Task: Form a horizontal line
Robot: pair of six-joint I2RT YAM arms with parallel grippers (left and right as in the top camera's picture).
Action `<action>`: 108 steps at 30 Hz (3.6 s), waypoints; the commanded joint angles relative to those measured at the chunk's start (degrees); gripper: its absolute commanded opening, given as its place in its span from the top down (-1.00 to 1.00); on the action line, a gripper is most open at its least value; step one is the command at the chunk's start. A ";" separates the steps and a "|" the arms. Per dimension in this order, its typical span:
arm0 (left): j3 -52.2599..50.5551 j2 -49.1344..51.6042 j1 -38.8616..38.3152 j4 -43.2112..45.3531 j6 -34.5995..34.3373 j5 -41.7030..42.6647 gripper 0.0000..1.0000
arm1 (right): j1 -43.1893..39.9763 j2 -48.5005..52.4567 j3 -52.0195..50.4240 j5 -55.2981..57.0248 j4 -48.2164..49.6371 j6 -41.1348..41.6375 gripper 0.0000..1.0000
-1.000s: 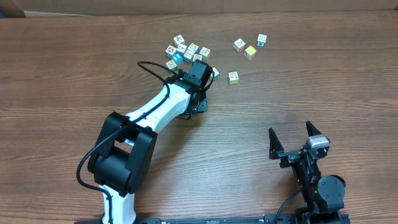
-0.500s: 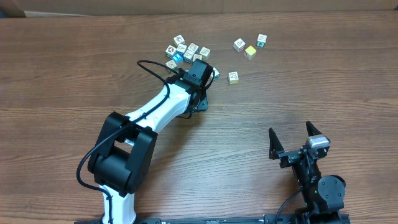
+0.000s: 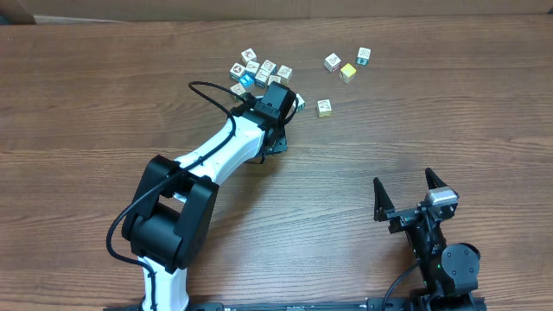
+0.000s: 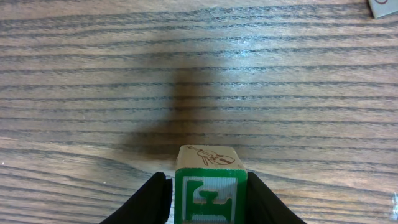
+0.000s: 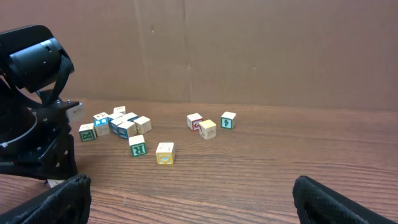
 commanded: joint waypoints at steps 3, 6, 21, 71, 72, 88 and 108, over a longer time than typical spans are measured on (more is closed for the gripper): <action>-0.09 1.25 -0.37 -0.76 -0.11 -1.36 0.32 | -0.15 -0.68 -0.61 0.31 0.13 -0.24 -1.00; -0.09 1.25 -0.37 -1.22 -0.11 -1.36 0.33 | -0.15 -0.68 -0.61 0.31 0.13 -0.26 -1.00; -0.09 1.25 -0.39 -1.62 -0.35 -1.18 0.38 | -0.15 -0.68 -0.61 0.31 0.13 -0.24 -1.00; 20.98 1.22 8.11 -2.60 5.07 -7.02 -0.89 | -0.15 -0.68 -0.61 0.33 0.13 -0.24 -1.00; 20.96 1.22 8.61 -1.86 6.05 -7.17 -0.92 | -0.15 -0.68 -0.61 0.31 0.13 -0.24 -1.00; 18.97 5.01 13.64 16.90 22.75 -0.31 -0.89 | -0.15 -0.68 -0.61 0.33 0.13 -0.24 -1.00; 18.97 16.50 15.39 23.67 20.55 2.93 -0.79 | -0.15 -0.68 -0.61 0.31 0.13 -0.24 -1.00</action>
